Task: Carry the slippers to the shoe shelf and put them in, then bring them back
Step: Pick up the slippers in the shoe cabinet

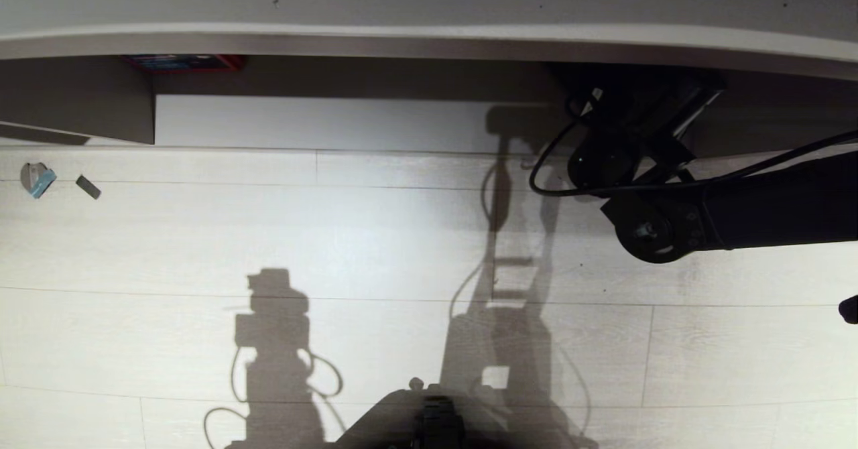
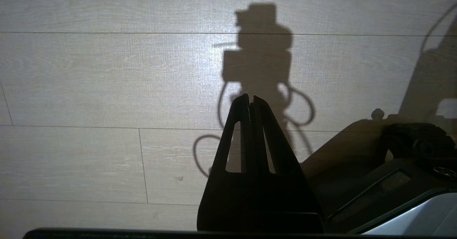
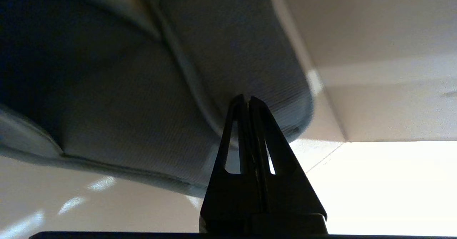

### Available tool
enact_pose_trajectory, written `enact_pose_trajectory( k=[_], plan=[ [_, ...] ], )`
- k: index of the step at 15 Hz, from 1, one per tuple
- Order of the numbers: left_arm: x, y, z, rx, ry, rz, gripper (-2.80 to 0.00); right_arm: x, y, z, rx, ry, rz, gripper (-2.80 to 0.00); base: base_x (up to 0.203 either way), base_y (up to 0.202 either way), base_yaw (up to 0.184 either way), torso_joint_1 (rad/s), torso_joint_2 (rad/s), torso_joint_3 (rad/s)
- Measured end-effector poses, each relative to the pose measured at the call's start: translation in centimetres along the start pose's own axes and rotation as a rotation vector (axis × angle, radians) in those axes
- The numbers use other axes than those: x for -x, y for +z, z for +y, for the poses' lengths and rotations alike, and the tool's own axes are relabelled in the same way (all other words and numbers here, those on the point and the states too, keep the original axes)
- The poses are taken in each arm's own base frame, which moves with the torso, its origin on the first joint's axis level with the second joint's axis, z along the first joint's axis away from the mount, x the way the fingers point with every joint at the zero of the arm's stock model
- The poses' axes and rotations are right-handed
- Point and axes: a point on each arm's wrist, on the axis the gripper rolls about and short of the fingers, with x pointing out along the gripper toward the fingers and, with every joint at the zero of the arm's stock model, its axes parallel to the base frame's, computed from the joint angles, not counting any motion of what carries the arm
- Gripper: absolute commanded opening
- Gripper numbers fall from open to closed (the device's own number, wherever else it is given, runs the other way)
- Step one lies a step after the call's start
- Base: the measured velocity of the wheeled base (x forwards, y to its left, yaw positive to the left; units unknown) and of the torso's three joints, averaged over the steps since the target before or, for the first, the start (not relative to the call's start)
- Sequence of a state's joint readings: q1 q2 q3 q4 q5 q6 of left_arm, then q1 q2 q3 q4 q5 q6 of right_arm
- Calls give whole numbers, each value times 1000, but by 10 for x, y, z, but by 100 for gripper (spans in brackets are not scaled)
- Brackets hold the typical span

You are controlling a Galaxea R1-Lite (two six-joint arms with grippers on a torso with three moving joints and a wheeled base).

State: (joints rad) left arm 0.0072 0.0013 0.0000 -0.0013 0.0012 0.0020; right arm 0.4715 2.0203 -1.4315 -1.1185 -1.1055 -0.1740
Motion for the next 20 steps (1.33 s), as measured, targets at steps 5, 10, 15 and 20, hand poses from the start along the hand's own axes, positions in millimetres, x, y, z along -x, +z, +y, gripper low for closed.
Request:
enact_pose_trajectory(
  k=[5, 10, 15, 20],
  plan=[
    [0, 0, 0, -1, 0, 0, -280, -5, -12, 6, 7, 24, -4, -280, 0, 0, 0, 0, 0, 0],
    [0, 0, 0, 2, 0, 0, -280, -5, -28, 11, 2, 80, 16, -280, 0, 0, 0, 0, 0, 0],
    [0, 0, 0, 4, 0, 0, -280, -4, -36, 12, 6, 101, 59, -280, 0, 0, 0, 0, 0, 0],
    [0, 0, 0, 4, 0, 0, -280, -3, -34, 10, 21, 110, 71, -280, 0, 0, 0, 0, 0, 0]
  ],
)
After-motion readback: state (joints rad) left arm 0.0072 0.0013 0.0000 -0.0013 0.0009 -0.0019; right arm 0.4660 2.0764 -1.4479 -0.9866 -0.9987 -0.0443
